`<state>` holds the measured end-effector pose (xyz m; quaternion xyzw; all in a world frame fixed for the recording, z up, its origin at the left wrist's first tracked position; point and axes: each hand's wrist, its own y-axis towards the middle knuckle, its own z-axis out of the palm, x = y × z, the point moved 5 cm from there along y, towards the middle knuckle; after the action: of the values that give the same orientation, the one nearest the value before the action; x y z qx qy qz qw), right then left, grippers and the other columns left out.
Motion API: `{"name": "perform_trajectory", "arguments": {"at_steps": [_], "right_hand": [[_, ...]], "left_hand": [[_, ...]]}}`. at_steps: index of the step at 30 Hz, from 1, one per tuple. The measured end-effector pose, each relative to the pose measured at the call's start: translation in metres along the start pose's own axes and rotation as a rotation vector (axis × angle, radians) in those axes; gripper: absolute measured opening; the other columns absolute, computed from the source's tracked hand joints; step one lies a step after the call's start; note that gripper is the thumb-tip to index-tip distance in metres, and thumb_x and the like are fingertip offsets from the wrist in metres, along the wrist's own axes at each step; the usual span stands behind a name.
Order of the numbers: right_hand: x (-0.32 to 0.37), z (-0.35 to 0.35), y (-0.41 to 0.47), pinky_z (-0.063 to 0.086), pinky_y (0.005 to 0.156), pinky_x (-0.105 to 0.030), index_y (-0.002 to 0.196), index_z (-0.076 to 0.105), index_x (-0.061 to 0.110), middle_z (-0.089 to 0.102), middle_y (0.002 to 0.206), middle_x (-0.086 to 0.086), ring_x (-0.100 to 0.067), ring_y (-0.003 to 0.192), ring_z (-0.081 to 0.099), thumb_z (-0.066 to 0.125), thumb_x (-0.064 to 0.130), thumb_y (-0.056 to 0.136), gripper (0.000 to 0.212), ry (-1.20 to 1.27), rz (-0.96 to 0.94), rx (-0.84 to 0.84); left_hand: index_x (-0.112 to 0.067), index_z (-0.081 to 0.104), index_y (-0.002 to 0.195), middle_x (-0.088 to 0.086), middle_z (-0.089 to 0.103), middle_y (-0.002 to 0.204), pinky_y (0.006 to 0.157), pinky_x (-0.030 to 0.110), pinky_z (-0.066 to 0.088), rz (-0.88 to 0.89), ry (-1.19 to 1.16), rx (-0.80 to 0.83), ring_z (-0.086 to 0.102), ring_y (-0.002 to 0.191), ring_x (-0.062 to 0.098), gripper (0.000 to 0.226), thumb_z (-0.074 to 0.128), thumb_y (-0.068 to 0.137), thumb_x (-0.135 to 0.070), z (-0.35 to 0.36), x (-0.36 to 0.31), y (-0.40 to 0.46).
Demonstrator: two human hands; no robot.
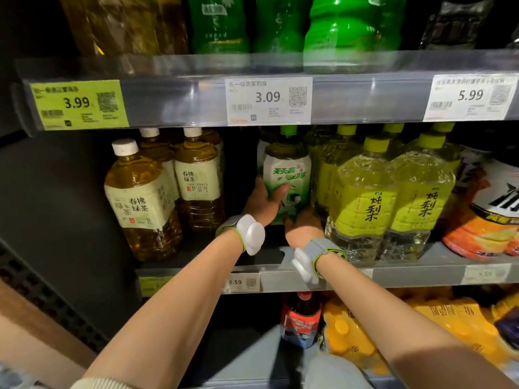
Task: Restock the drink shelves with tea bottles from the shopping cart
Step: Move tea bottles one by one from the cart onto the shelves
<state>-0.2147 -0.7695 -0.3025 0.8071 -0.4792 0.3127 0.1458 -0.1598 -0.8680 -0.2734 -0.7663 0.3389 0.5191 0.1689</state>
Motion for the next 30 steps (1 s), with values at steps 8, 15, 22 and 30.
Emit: {"name": "perform_trajectory", "arguments": {"at_steps": [8,15,22,30], "right_hand": [[0.005,-0.005,-0.01,0.042,0.097,-0.035,0.137,0.032,-0.001,0.045,0.137,-0.021,-0.035,0.124,0.048,0.047,0.025,0.095,0.052,0.024,0.03,0.027],[-0.005,-0.022,-0.035,0.034,0.069,-0.029,0.073,0.04,0.008,0.045,0.083,-0.01,-0.026,0.084,0.045,0.047,0.02,0.092,0.024,0.083,0.029,0.111],[0.005,-0.054,-0.077,0.041,0.097,-0.037,0.134,0.04,0.001,0.048,0.134,-0.016,-0.033,0.124,0.047,0.046,0.025,0.096,0.044,0.166,-0.05,0.074],[0.041,-0.146,-0.15,0.044,0.098,-0.034,0.133,0.048,0.009,0.054,0.132,-0.012,-0.027,0.118,0.054,0.046,0.018,0.096,0.038,0.249,0.024,0.173]], "left_hand": [[-0.014,0.032,0.14,0.009,0.053,0.136,0.106,0.042,0.042,-0.017,-0.015,-0.003,0.052,0.126,0.027,0.061,0.056,0.091,-0.042,0.0,-0.001,0.001],[-0.014,0.032,0.147,0.01,0.045,0.146,0.107,0.032,0.037,-0.034,0.088,-0.014,0.044,0.133,0.029,0.057,0.047,0.098,-0.038,-0.012,0.0,-0.024],[-0.009,0.04,0.143,0.013,0.047,0.143,0.104,0.027,0.035,-0.091,0.015,-0.043,0.044,0.132,0.028,0.046,0.045,0.1,-0.024,-0.033,-0.015,-0.068],[-0.011,0.045,0.137,0.009,0.059,0.129,0.101,0.042,0.047,-0.204,-0.022,0.043,0.057,0.116,0.024,0.04,0.048,0.098,-0.021,-0.069,-0.082,-0.135]]}}
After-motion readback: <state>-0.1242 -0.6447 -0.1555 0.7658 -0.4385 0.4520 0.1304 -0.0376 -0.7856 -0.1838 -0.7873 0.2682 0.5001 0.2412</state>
